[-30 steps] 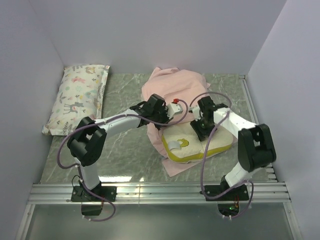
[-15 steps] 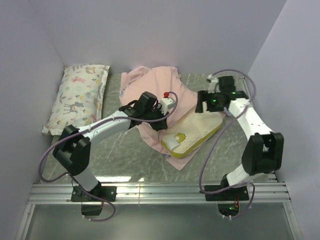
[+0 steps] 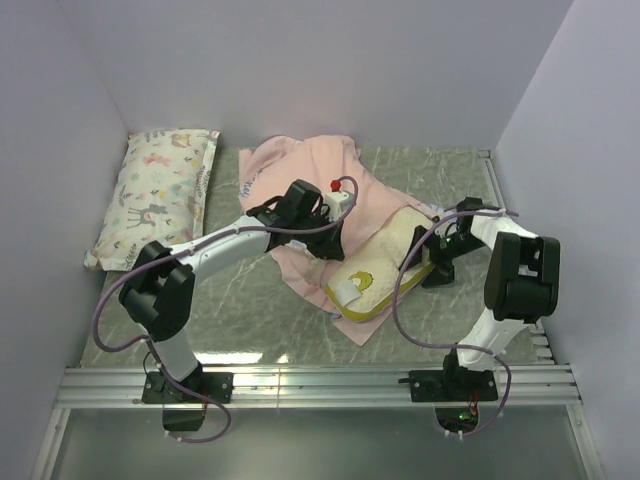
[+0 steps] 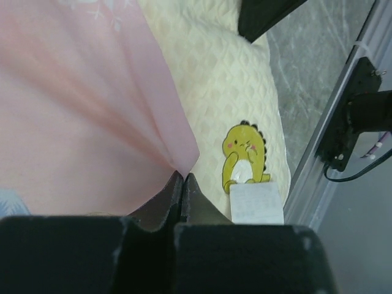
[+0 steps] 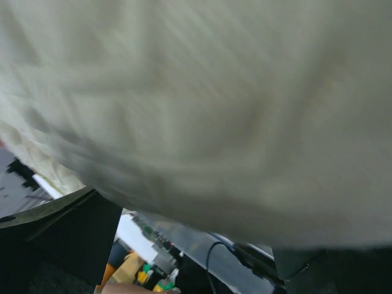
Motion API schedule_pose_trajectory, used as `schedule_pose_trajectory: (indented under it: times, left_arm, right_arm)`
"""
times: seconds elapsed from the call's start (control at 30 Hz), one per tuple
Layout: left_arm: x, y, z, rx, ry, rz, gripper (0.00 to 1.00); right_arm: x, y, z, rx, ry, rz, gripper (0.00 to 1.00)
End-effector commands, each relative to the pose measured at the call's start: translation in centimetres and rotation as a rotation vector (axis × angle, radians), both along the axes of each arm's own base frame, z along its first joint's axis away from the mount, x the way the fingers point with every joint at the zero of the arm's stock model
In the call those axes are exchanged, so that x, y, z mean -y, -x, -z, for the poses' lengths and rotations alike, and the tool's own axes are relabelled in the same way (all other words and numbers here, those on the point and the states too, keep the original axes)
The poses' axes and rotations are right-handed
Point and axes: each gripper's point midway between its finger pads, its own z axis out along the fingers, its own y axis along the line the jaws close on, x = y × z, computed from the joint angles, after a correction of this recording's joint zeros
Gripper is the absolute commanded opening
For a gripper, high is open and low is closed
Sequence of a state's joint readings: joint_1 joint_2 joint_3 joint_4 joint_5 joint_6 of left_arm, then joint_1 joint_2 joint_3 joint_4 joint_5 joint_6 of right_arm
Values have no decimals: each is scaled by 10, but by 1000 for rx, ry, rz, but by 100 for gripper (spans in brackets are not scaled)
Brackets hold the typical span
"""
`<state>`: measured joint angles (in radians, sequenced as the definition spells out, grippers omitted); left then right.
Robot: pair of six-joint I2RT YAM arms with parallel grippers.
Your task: Put the pillow into the pillowcase
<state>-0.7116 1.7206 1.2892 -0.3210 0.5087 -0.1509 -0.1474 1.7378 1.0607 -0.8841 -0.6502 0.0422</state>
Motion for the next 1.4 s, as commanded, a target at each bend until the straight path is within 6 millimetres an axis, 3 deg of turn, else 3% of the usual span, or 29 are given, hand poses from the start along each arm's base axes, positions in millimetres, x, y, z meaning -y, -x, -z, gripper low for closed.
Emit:
schedule_pose_trajectory:
  times: [0.0, 0.1, 0.13, 0.2, 0.23, 0.27, 0.3, 0.33, 0.37, 0.43, 0.5, 0.6, 0.67, 0.73, 0.77, 0.8, 0.87, 1.0, 1.03, 1.07, 1.1, 1.13, 1.17, 1.23, 1.27, 1.3, 1.33, 1.37]
  left_arm:
    - [29, 3, -39, -26, 144, 76, 0]
    - [44, 5, -50, -67, 201, 113, 0]
    - [50, 5, -56, -67, 222, 128, 0]
    - [65, 8, -67, -104, 264, 159, 0]
    - [75, 21, -73, -132, 287, 214, 0]
    - [86, 25, -93, -131, 322, 249, 0]
    - [95, 32, -93, -165, 330, 283, 0]
    - [103, 53, -105, -211, 369, 376, 0]
    - [110, 60, -124, -237, 410, 410, 0]
    - [115, 77, -135, -294, 445, 483, 0]
    - [106, 94, -154, -338, 493, 563, 0]
    - [83, 107, -158, -358, 471, 609, 0]
    - [71, 115, -143, -348, 441, 623, 0]
    - [60, 123, -135, -362, 418, 618, 0]
    - [56, 129, -118, -420, 395, 599, 0]
    - [55, 131, -113, -430, 395, 593, 0]
    - [58, 130, -100, -457, 392, 583, 0]
    - [55, 126, -69, -431, 321, 546, 0]
    - [49, 127, -56, -420, 281, 528, 5]
    - [44, 127, -62, -386, 288, 526, 10]
    - [37, 118, -68, -356, 300, 499, 25]
    - [34, 106, -73, -307, 310, 452, 32]
    - [28, 95, -96, -228, 345, 417, 38]
    - [18, 47, -133, -88, 385, 273, 54]
    - [13, 13, -129, -18, 314, 106, 58]
    - [9, -9, -131, 27, 275, 24, 66]
    - [9, -29, -147, 118, 258, -17, 67]
    - [5, -58, -125, 149, 159, -127, 67]
  right_arm:
    - [-33, -13, -25, 57, -207, -16, 95]
    - [-53, -24, -25, 74, -317, -4, 91]
    - [-63, -26, -34, 64, -392, 10, 86]
    - [-74, -40, -45, 143, -465, -13, 58]
    - [-77, -46, -54, 116, -492, 50, 47]
    - [-77, -67, -71, 271, -498, 44, 25]
    - [-78, -74, -79, 309, -503, 73, 11]
    - [-78, -77, -82, 252, -515, 177, 0]
    - [-78, -90, -102, 364, -529, 191, 0]
    - [-75, -98, -110, 361, -538, 291, 0]
    - [-69, -109, -119, 421, -523, 350, 0]
    - [-51, -117, -123, 469, -505, 449, 0]
    - [-42, -118, -129, 525, -487, 464, 0]
    - [-55, -103, -104, 497, -420, 414, 0]
    - [-76, -89, -96, 465, -415, 353, 0]
    - [-76, -86, -83, 470, -383, 364, 0]
    - [-100, -73, -74, 490, -355, 273, 0]
    - [-102, -63, -38, 459, -275, 178, 0]
    - [-100, -61, -32, 454, -251, 157, 0]
    - [-100, -55, -24, 430, -236, 130, 0]
    - [-97, -50, -17, 446, -219, 94, 0]
    - [-97, -46, -19, 459, -224, 78, 0]
    - [-98, -43, -20, 479, -231, 64, 0]
    - [-100, -34, -19, 495, -247, 37, 0]
    - [-102, -31, -25, 520, -265, 18, 0]
    - [-102, -29, -25, 540, -258, -10, 0]
    - [-104, -27, -27, 561, -255, -36, 0]
    - [-105, -25, -28, 572, -253, -52, 0]
